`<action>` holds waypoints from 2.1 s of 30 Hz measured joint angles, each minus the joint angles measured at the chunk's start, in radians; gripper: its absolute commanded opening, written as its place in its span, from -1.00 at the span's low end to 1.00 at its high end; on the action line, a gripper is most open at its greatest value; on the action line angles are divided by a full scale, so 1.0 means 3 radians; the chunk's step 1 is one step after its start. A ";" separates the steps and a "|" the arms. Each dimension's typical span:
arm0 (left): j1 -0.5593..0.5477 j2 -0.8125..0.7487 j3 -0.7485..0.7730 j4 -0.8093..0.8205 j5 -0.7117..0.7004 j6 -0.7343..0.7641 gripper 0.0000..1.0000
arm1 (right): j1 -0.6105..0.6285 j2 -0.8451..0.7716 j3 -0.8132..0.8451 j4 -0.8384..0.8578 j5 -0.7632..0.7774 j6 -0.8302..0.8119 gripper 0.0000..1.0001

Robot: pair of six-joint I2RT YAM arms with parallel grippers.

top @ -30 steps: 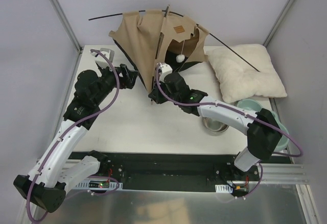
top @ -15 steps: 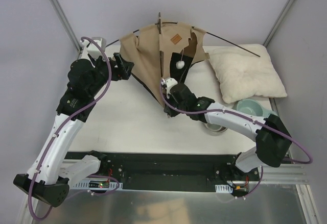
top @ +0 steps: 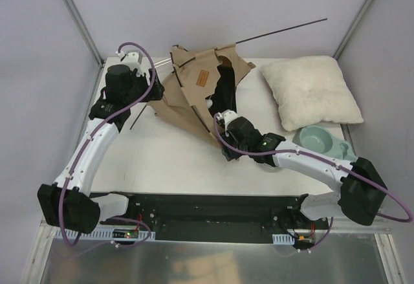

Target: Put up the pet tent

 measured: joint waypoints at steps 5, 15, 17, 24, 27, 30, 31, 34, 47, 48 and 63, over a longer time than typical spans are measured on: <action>0.0128 0.0262 -0.0074 -0.0028 0.0173 0.0066 0.53 | -0.0001 -0.0177 -0.0038 -0.0031 0.0018 0.0024 0.39; 0.0158 0.0303 -0.0079 -0.0045 0.0319 0.0086 0.52 | -0.0001 -0.0736 0.0114 -0.0081 -0.0192 0.0083 0.69; 0.0158 0.0299 -0.0079 -0.0045 0.0323 0.0086 0.53 | 0.0009 -0.0722 0.0299 -0.0043 -0.0186 0.0092 0.66; 0.0179 0.0122 -0.0079 -0.0149 0.0237 0.0081 0.54 | 0.0187 -0.0165 0.1078 0.0233 0.0051 0.0031 0.39; 0.0179 -0.0064 -0.0079 -0.0244 0.0151 0.0084 0.54 | 0.0313 0.0188 0.1383 0.0289 0.0200 -0.0056 0.36; 0.0181 -0.0262 -0.0079 -0.0337 0.0109 0.0085 0.54 | 0.0418 0.0518 0.1642 0.0282 0.0376 -0.0164 0.31; 0.0181 -0.0317 -0.0079 -0.0367 0.0094 0.0084 0.54 | 0.0445 0.0631 0.1729 0.0282 0.0441 -0.0203 0.28; 0.0181 -0.0430 -0.0079 -0.0441 0.0074 0.0085 0.54 | 0.0498 0.0914 0.1935 0.0277 0.0666 -0.0326 0.15; 0.0201 -0.0519 -0.0079 -0.0604 0.0001 0.0100 0.57 | 0.0493 0.1188 0.2127 0.0268 0.1275 -0.0805 -1.00; 0.0201 -0.0519 -0.0079 -0.0618 0.0004 0.0106 0.57 | 0.0460 0.1146 0.2101 0.0267 0.1209 -0.0821 -1.00; 0.0223 -0.0496 -0.0010 -0.0768 0.0342 0.0111 0.58 | -0.0805 0.0373 0.2066 -0.0134 -0.0277 -0.0786 -1.00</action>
